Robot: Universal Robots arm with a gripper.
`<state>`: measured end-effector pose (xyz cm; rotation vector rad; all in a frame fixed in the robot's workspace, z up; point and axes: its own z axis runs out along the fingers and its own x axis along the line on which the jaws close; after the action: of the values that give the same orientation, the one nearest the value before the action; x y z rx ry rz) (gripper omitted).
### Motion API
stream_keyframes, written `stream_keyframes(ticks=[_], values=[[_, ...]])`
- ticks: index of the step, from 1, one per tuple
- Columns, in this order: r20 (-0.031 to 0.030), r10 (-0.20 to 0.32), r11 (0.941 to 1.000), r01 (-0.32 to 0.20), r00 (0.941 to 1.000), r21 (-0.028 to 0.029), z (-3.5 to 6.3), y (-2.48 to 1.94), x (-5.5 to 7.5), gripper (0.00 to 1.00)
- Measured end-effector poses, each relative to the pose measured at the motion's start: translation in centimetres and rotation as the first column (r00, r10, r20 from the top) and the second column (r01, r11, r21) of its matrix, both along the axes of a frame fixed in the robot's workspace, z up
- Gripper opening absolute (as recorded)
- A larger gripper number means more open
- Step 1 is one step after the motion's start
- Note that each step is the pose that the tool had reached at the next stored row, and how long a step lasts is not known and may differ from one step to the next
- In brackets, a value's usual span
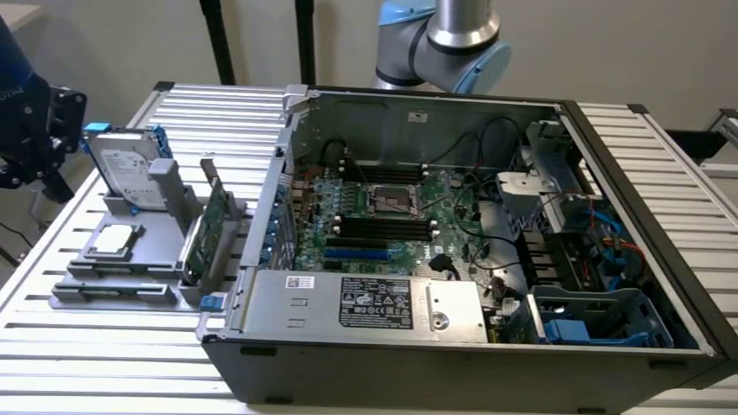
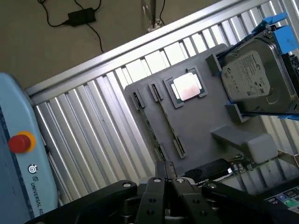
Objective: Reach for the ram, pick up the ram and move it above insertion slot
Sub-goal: 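Pick up the ram and move it above insertion slot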
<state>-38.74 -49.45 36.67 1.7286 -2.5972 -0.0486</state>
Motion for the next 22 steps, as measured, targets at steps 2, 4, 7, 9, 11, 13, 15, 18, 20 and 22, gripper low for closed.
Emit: stream_keyframes(ticks=[2, 4, 7, 9, 11, 13, 15, 18, 20, 22], values=[[0.0, 0.036, 0.9994, -0.036, 0.9994, 0.0, -0.02, 0.0, 0.0, 0.11], [0.0, 0.074, 0.9973, -0.074, 0.9973, 0.0, -0.04, 0.0, 0.0, 0.11], [0.0, 0.127, 0.9919, -0.127, 0.9919, 0.0, -0.08, 0.0, 0.0, 0.11], [0.0001, 0.163, 0.9867, -0.163, 0.9867, 0.0, -0.1, 0.0, 0.0, 0.11], [0.0, 0.199, 0.9801, -0.199, 0.9801, 0.0, -0.12, 0.0, 0.0, 0.11], [0.0, 0.234, 0.9723, -0.234, 0.9723, 0.0, -0.16, 0.0, 0.0, 0.11], [-0.0001, 0.269, 0.9631, -0.269, 0.9631, -0.0001, -0.2, 0.0, 0.0, 0.11], [-0.0001, 0.322, 0.9468, -0.322, 0.9468, -0.0001, -0.31, 0.0, 0.0, 0.11], [0.0, 0.356, 0.9346, -0.356, 0.9346, 0.0, -0.39, 0.0, 0.0, 0.11], [0.0, 0.39, 0.9206, -0.39, 0.9206, 0.0, -0.47, 0.0, 0.0, 0.11]])
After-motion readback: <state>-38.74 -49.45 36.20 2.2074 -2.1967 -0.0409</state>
